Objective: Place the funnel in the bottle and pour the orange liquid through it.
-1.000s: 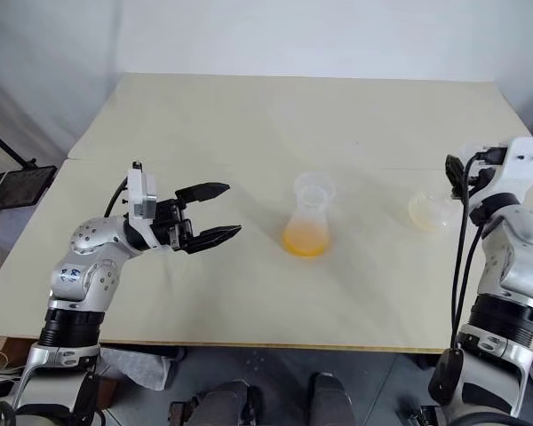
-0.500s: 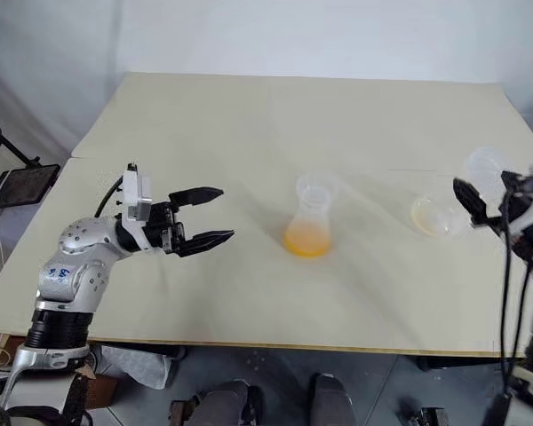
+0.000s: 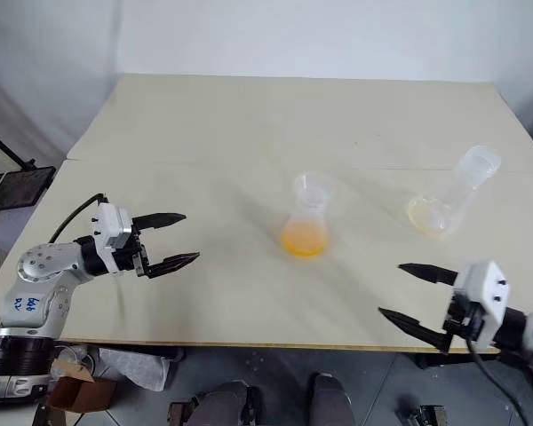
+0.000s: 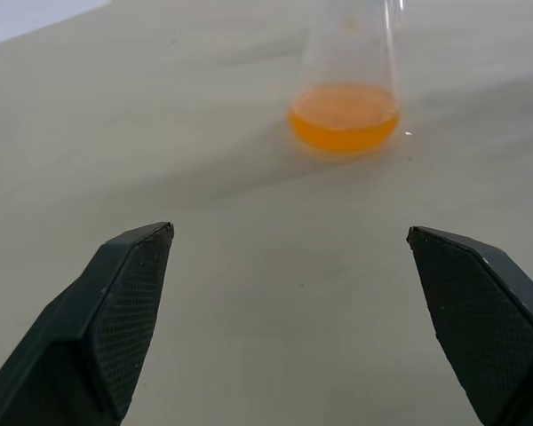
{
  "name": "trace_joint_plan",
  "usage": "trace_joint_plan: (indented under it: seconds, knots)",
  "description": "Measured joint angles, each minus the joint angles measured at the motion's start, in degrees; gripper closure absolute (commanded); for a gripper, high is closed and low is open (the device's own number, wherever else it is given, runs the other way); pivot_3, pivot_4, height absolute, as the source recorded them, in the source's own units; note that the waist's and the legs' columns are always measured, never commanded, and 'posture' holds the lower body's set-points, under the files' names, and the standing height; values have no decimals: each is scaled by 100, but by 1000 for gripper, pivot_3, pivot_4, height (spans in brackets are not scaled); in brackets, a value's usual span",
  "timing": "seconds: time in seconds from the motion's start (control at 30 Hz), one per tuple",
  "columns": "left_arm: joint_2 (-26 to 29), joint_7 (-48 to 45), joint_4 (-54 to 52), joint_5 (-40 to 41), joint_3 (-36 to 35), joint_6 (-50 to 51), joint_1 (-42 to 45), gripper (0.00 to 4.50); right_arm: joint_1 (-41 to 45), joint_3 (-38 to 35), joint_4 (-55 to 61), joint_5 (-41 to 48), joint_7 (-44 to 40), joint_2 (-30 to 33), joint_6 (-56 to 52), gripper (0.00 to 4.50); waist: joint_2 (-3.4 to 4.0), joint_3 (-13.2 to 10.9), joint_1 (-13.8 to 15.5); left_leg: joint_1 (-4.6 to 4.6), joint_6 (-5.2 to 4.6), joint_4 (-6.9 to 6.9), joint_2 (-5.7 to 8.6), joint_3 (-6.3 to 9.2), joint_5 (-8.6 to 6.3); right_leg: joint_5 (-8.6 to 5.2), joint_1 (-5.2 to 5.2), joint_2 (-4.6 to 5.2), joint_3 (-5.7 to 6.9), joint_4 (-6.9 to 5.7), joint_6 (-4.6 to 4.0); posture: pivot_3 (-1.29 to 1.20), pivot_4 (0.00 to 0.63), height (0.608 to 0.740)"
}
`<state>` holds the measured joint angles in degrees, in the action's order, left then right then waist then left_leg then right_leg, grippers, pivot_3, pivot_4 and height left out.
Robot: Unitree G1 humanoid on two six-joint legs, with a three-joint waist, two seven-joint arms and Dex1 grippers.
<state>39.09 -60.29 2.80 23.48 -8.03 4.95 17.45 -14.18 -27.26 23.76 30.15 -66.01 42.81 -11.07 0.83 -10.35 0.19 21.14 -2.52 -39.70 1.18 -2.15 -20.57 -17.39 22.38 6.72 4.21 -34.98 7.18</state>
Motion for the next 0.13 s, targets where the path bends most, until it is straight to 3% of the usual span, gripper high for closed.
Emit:
trace_joint_plan:
  seconds: [0.13]
  knots:
    - [0, -49, -33, 32, -1, 20, -63, 0, -39, 154, 9, -16, 16, -104, 294, 12, 0, 0, 74, 4, 4, 2, 1, 4, -2, 0, 4, -1, 5, -1, 0, 0, 150, 740]
